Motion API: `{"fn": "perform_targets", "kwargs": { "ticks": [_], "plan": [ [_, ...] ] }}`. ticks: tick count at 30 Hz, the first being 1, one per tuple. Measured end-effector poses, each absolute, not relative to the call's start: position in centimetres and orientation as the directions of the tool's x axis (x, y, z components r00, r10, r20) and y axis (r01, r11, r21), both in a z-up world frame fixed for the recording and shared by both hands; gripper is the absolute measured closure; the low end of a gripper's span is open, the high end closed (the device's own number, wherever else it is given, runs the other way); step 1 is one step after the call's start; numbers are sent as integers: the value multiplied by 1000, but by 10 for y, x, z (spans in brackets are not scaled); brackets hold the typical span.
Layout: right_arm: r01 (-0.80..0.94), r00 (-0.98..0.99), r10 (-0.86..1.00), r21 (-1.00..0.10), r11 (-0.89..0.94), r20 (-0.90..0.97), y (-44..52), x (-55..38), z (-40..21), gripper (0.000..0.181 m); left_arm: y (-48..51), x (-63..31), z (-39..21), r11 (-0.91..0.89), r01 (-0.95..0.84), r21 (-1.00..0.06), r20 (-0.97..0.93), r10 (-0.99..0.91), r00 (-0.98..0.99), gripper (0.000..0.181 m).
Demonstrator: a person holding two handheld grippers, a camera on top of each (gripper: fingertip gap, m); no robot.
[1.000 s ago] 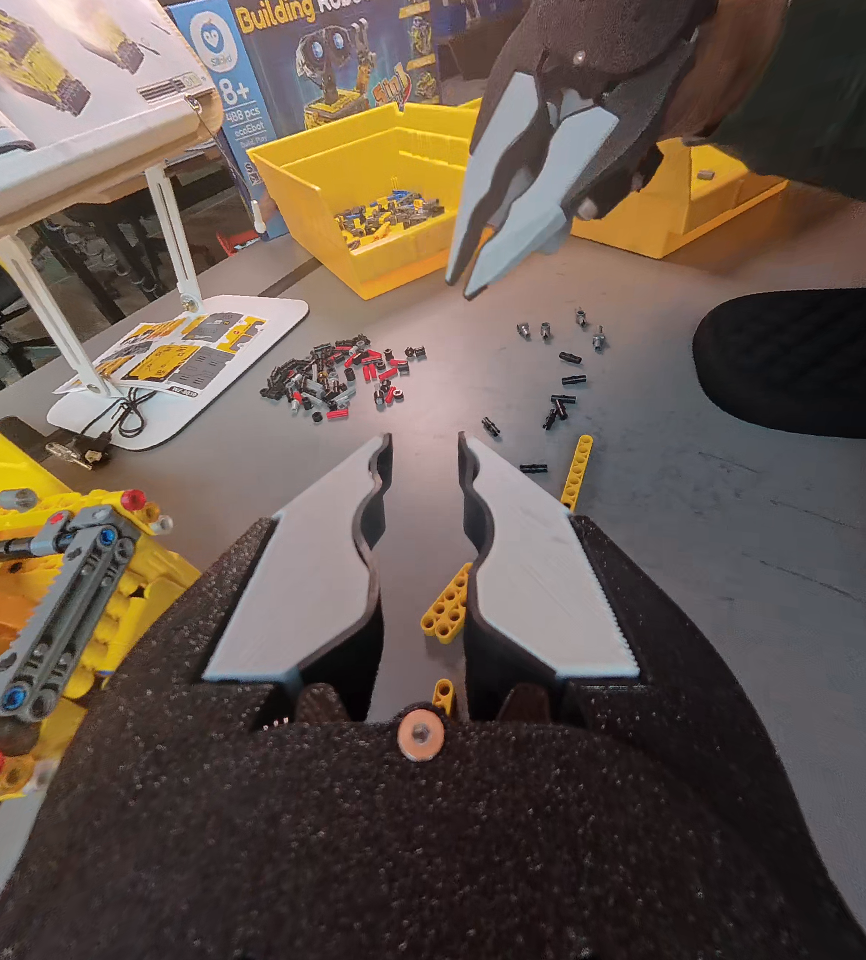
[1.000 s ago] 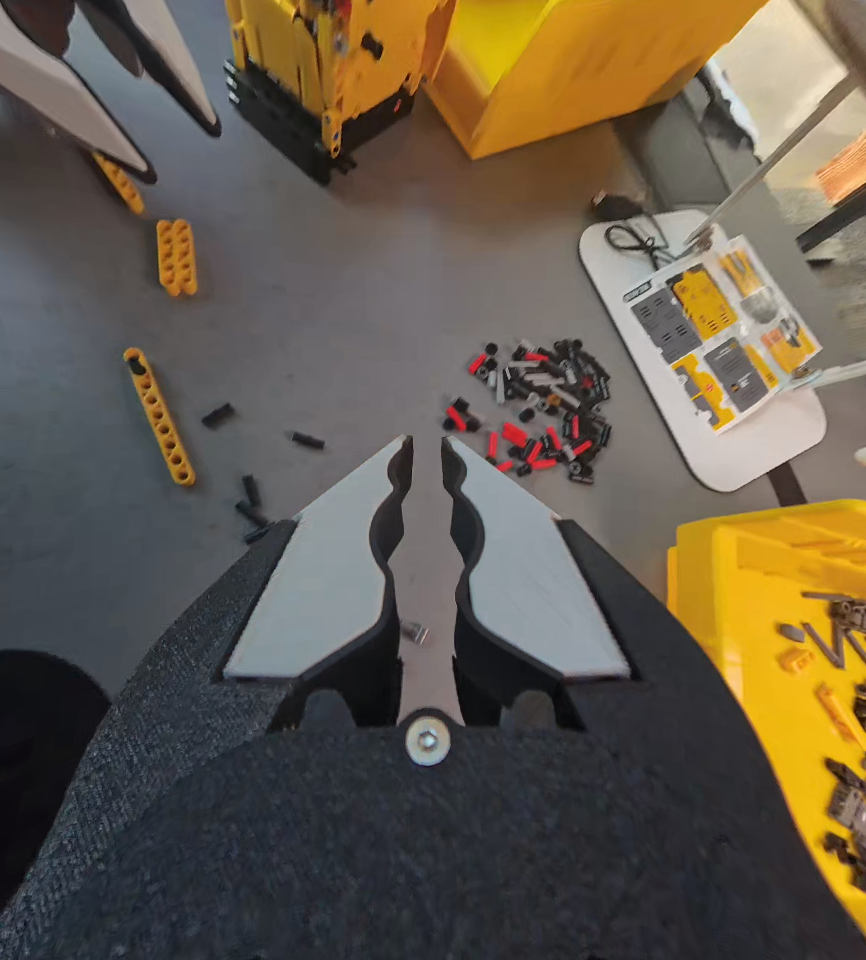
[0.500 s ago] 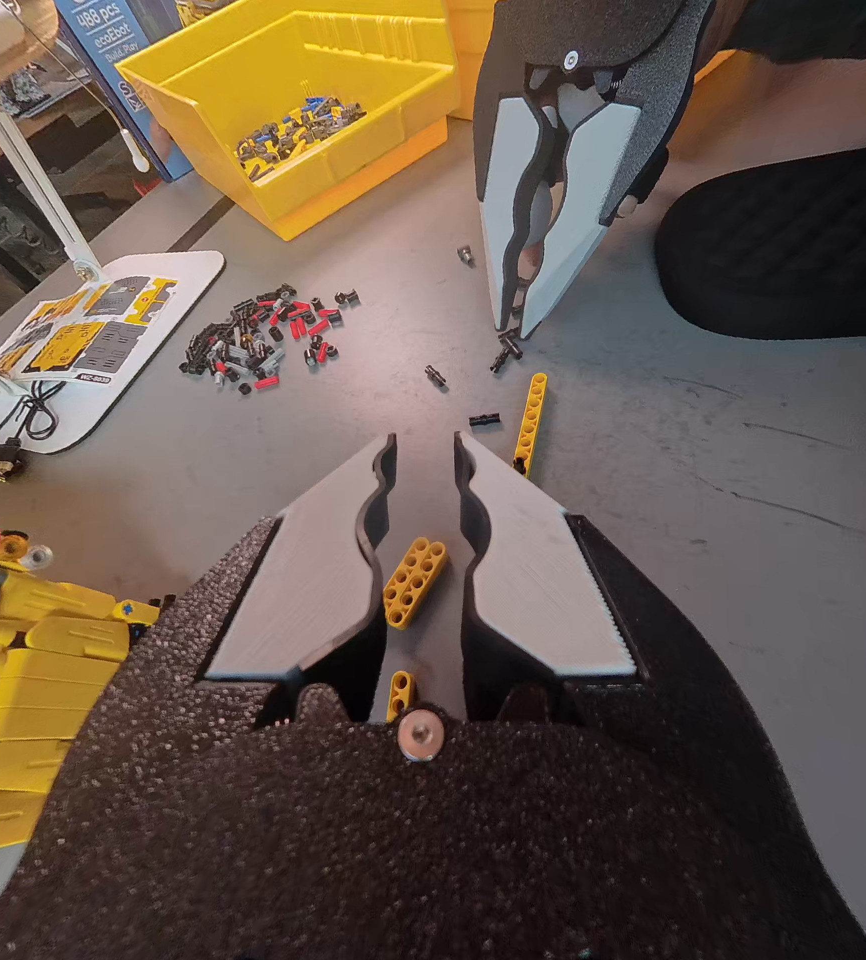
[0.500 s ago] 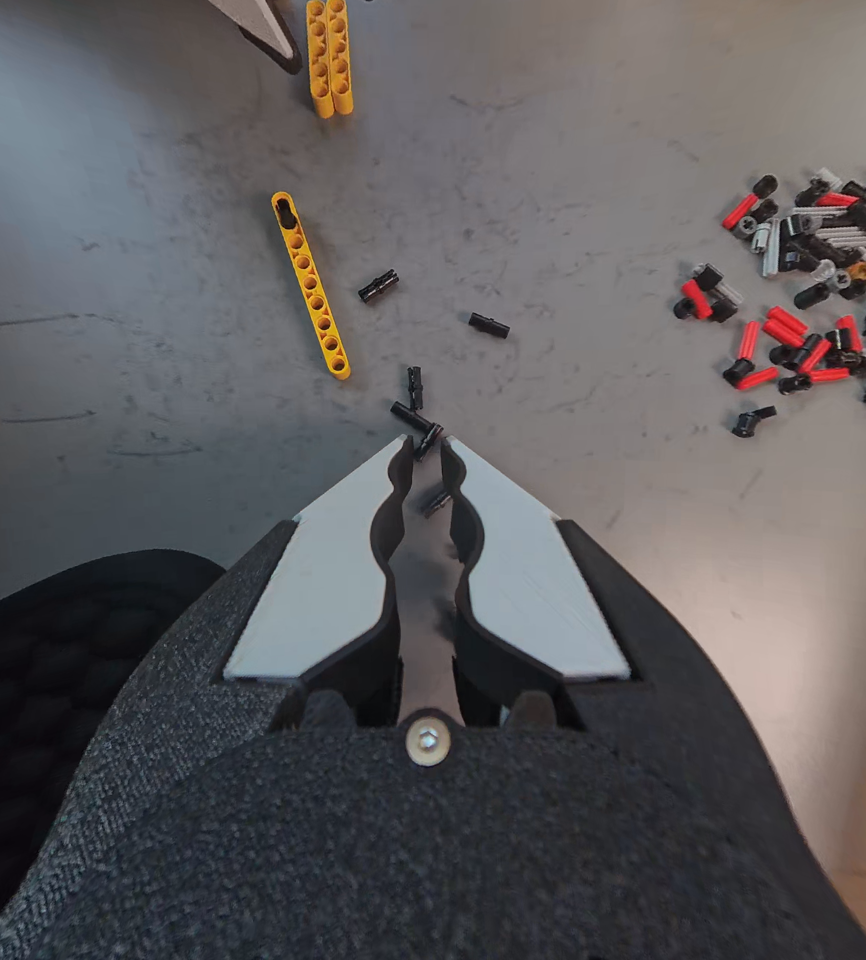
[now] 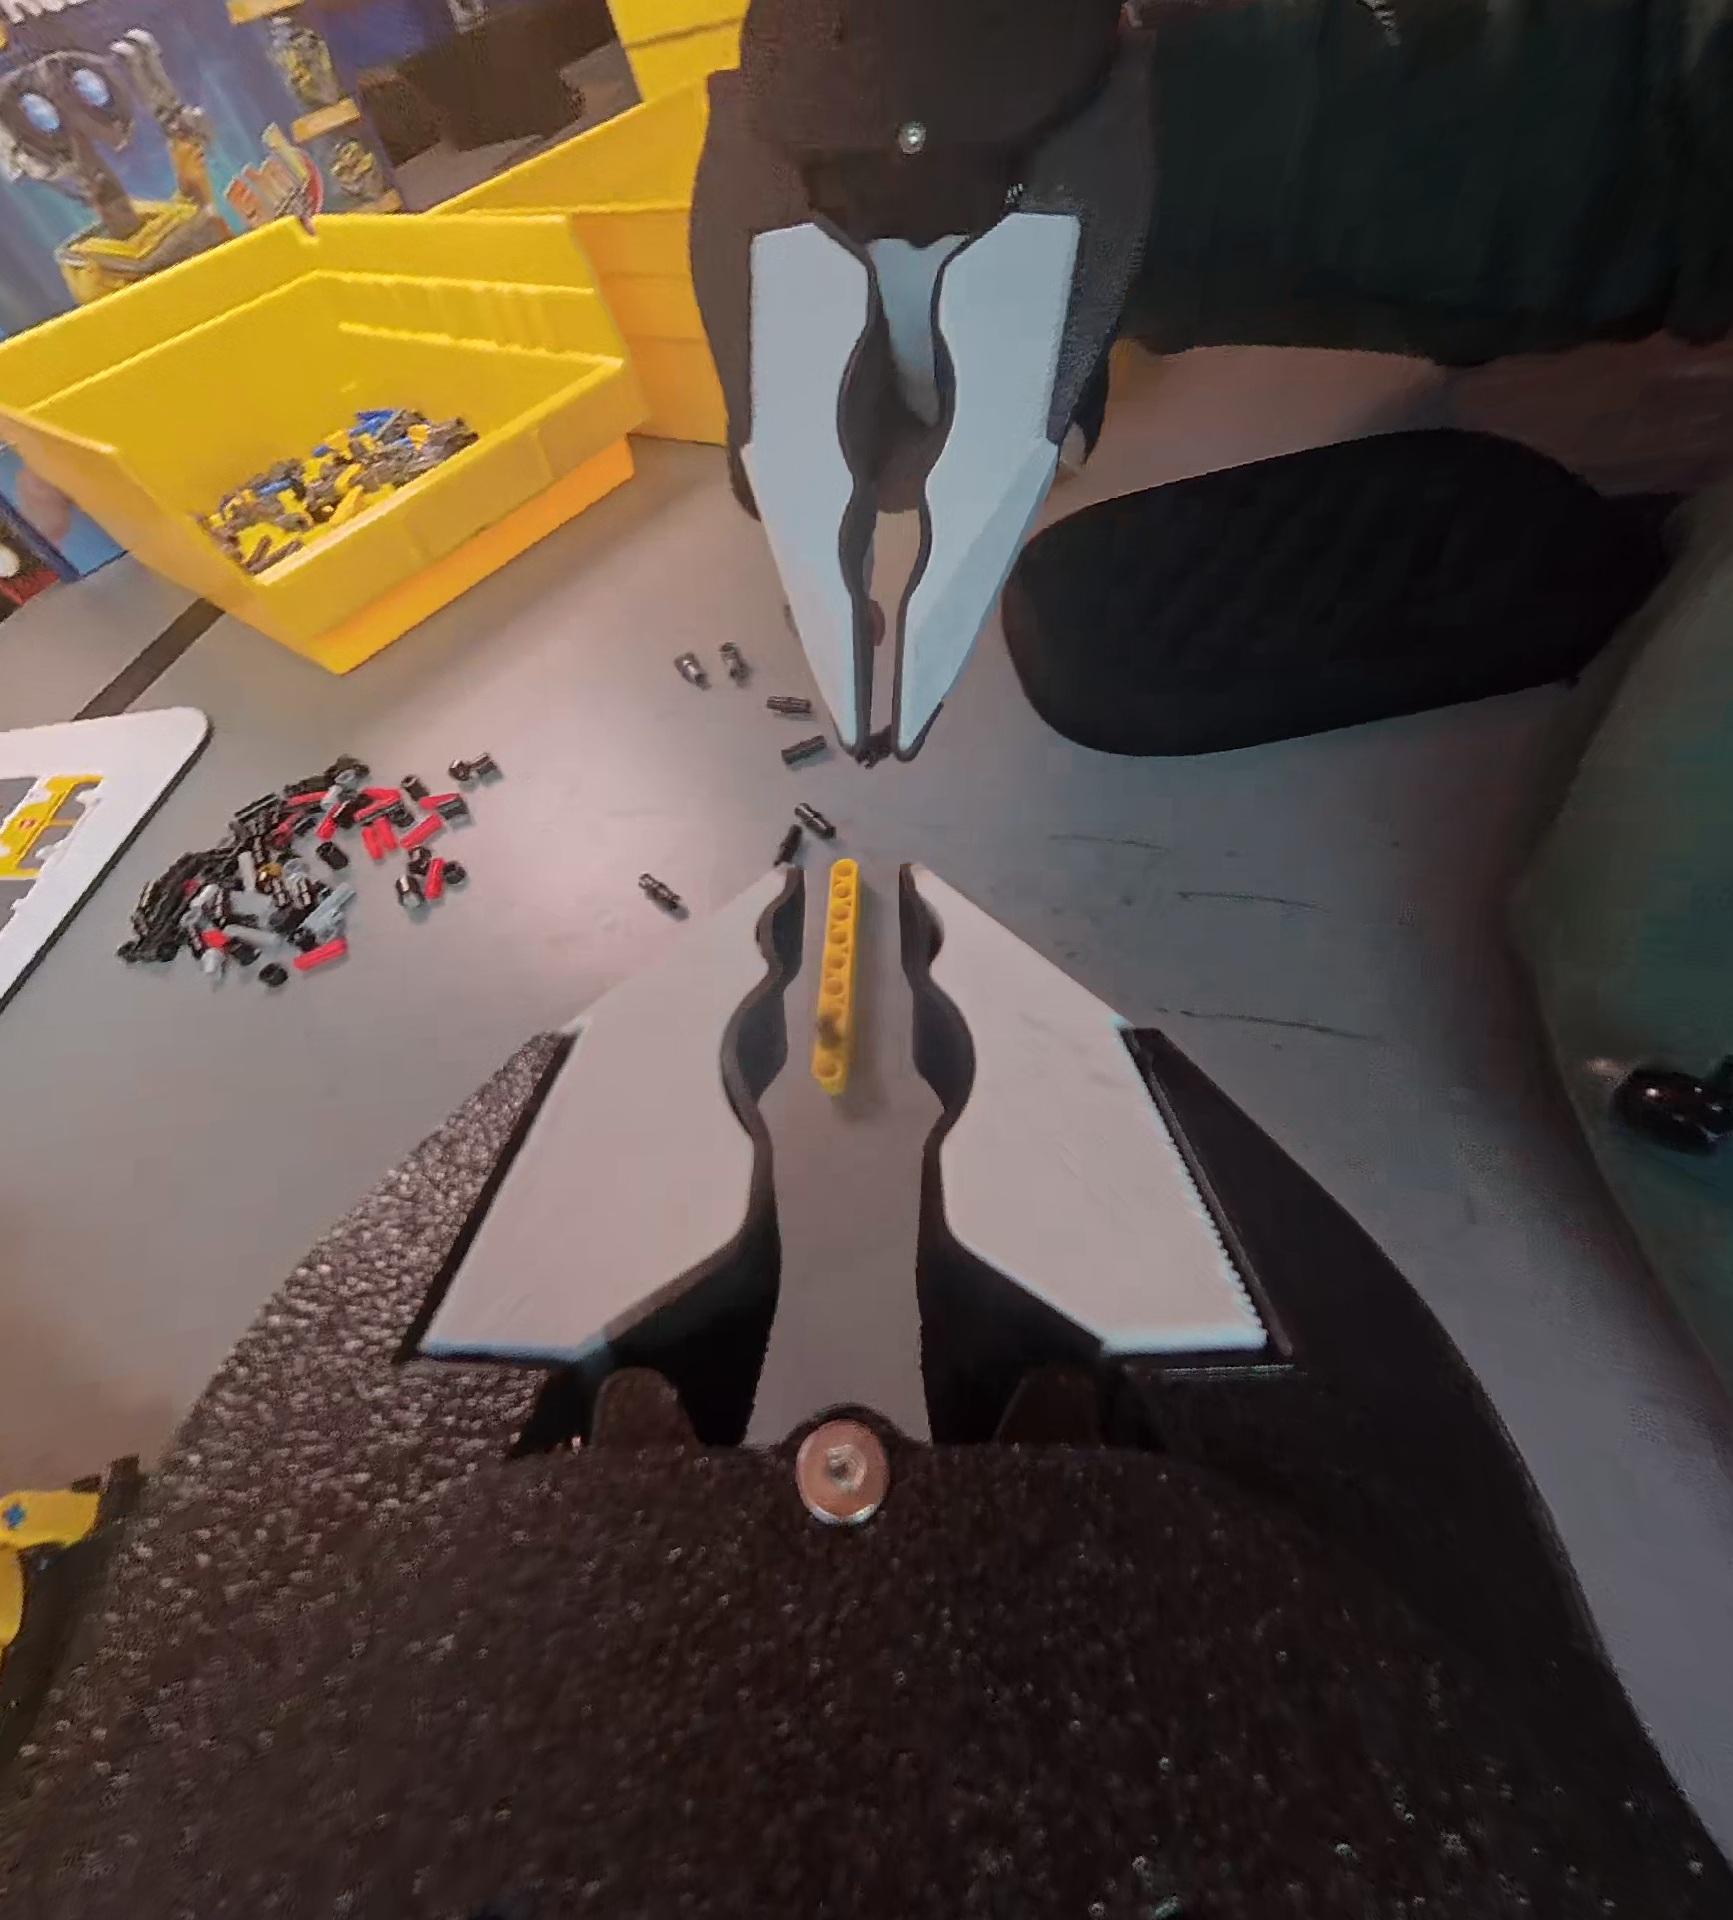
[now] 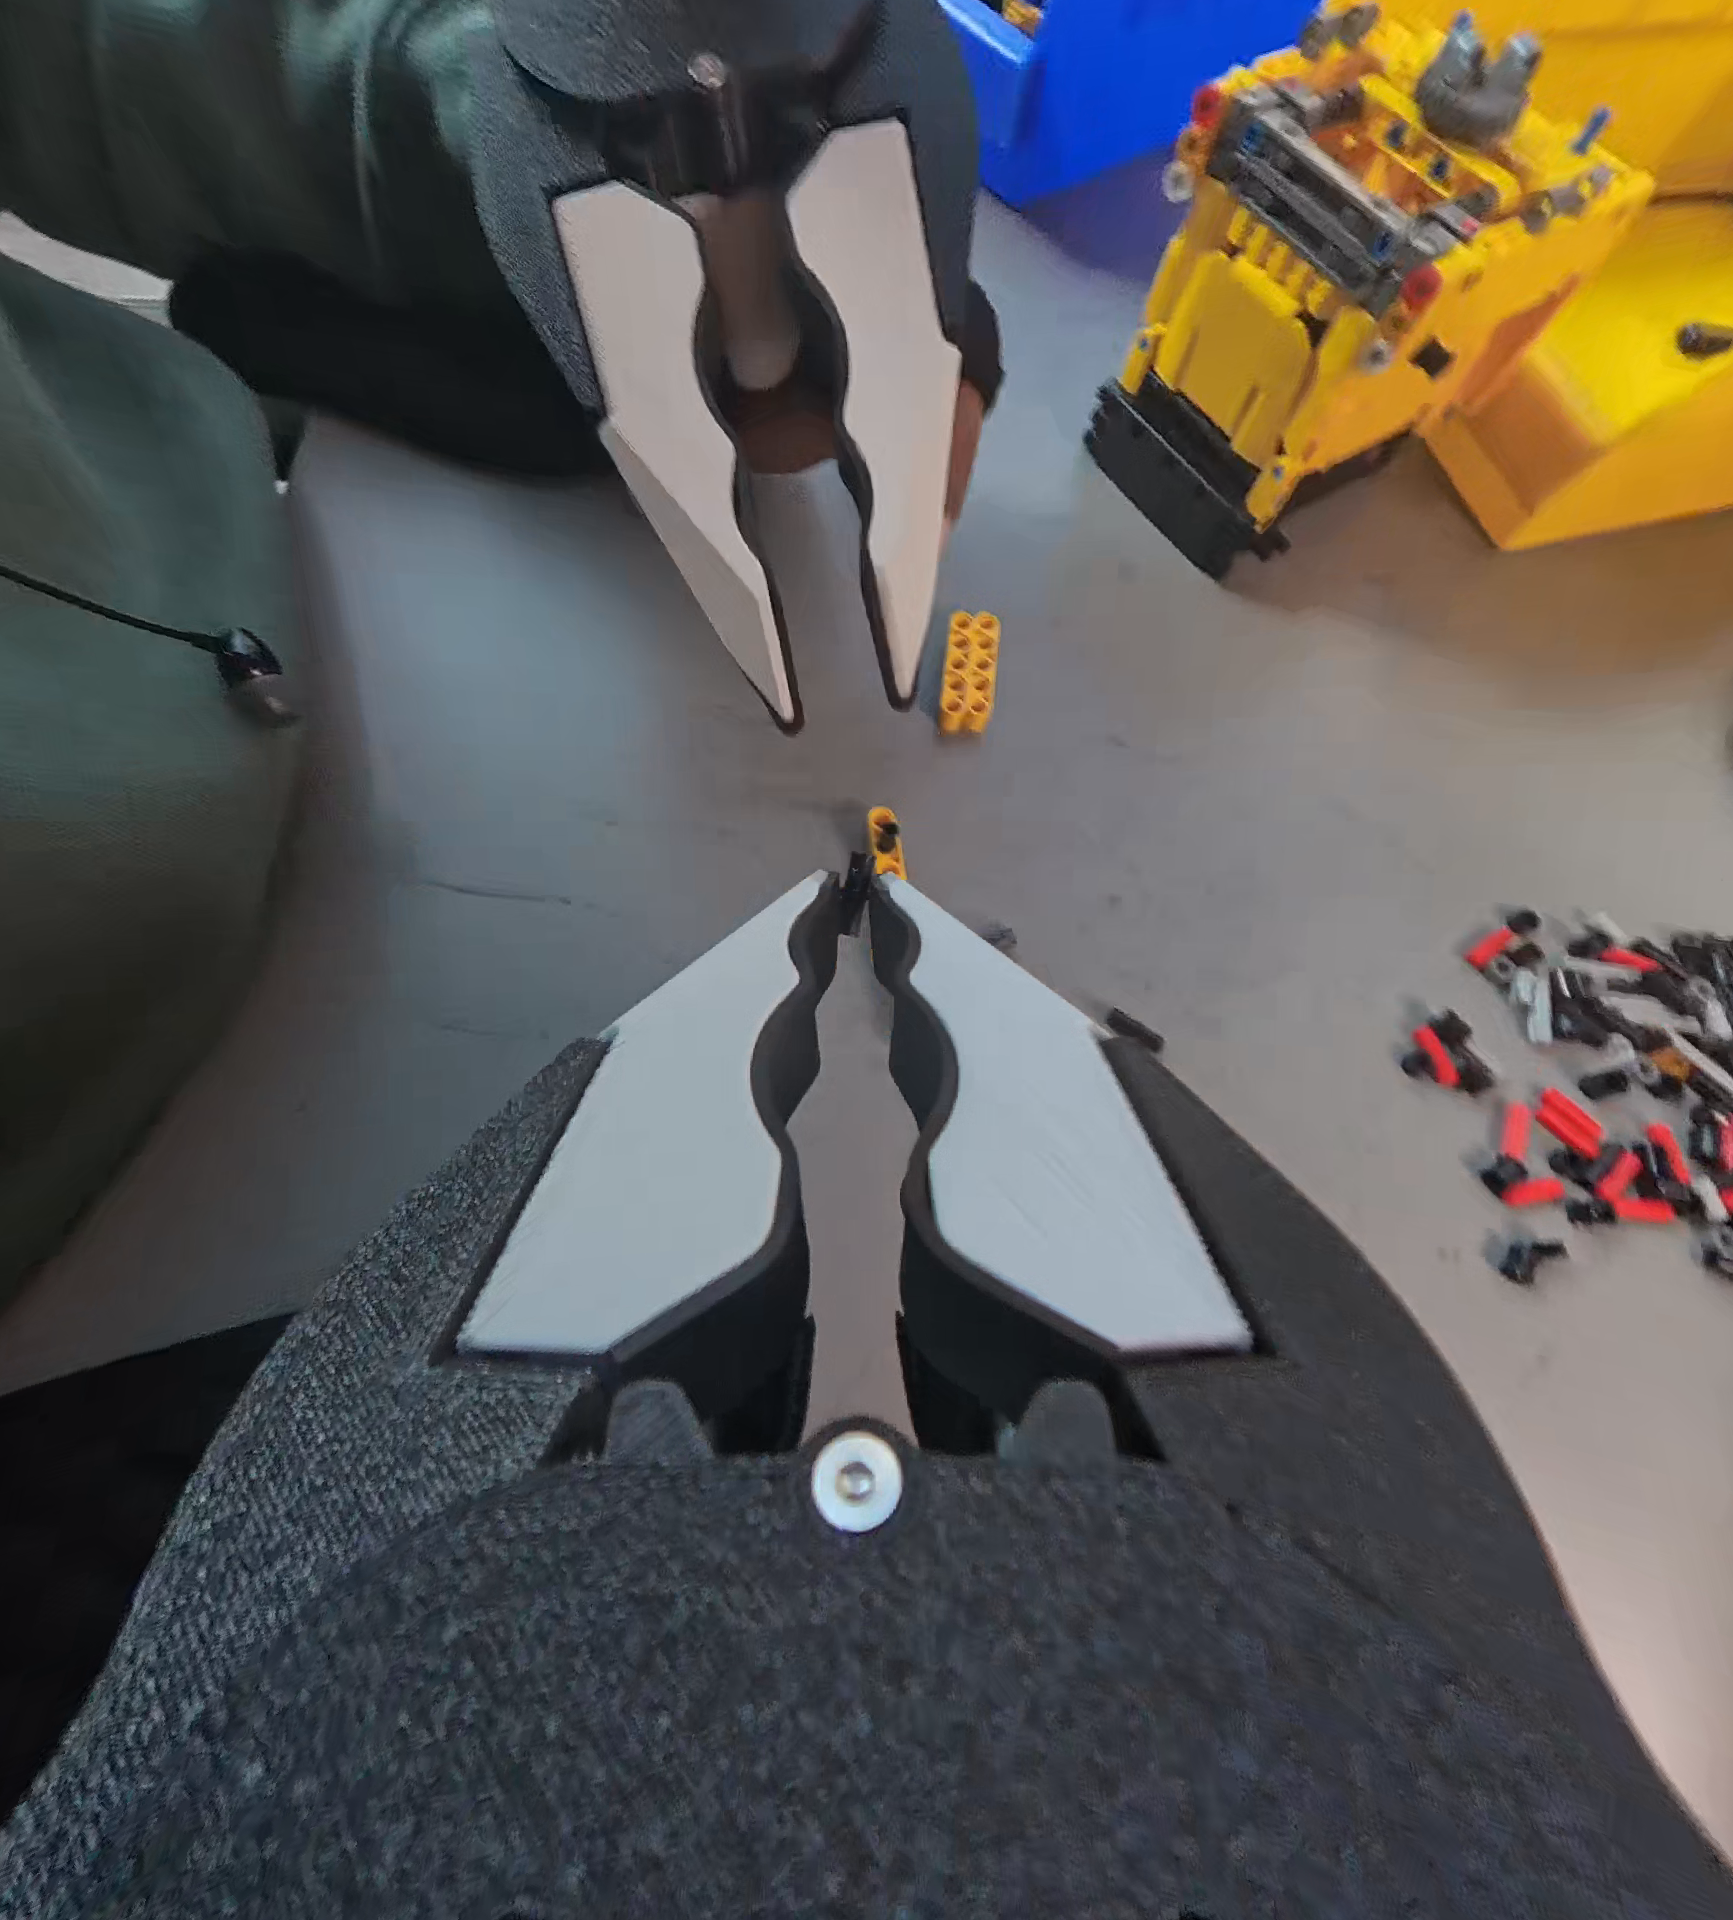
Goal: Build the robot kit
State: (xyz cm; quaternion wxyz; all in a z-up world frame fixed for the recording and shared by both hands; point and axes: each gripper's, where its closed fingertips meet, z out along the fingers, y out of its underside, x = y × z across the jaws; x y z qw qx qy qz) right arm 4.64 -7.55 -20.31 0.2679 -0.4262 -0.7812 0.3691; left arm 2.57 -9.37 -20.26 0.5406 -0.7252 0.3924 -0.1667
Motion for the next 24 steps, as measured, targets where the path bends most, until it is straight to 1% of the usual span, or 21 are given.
{"fn": "perform_targets", "kwargs": {
  "ticks": [4, 9, 17, 20, 24],
  "plan": [
    [456, -568, 816, -786, 418, 105, -99, 38, -211, 176, -106, 41, -209, -54, -455, -889, -237, -795, 559, 168],
    [452, -608, 789, -777, 438, 91, -108, 32, -217, 176, -108, 41, -214, -45, -499, -865, -273, -793, 544, 175],
    [442, -618, 786, -824, 354, 6, -111, 33, -214, 176, -108, 41, -211, -29, -500, -866, -287, -790, 542, 178],
    [414, -598, 801, -864, 288, -20, -107, 29, -205, 176, -105, 37, -203, -41, -452, -891, -257, -775, 577, 178],
    [322, -556, 831, -921, 217, 1, -102, 21, -187, 175, -99, 29, -183, -89, -281, -956, -117, -761, 638, 178]
  ]
}}
